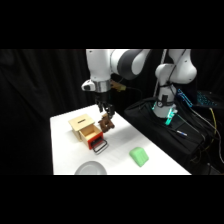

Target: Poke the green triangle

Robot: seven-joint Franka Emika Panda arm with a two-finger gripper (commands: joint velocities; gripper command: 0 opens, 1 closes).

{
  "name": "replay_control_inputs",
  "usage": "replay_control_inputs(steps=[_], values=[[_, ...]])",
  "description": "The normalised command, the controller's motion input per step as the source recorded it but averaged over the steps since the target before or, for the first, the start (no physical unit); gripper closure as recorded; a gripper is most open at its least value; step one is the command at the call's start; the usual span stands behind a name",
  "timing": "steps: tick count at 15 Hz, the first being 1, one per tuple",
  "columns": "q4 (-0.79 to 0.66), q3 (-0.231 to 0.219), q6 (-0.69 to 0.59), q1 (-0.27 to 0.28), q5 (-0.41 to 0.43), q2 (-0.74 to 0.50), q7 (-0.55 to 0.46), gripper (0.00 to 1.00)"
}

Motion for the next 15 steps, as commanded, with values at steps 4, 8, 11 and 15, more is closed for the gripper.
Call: replay_control_inputs(steps=[4,8,11,15], values=[[0.0,0.046,0.0,-0.01,0.124,-0.03,-0.09,0.0],[-0.2,0.128,0.11,0.096,0.159,-0.21,-0.05,0.0],[-0.27,0.141,0.15,0.151,0.13,-0.23,0.01,0.0],[-0.32,0.129,0.2,0.153,0.087,-0.25,0.06,0.0]])
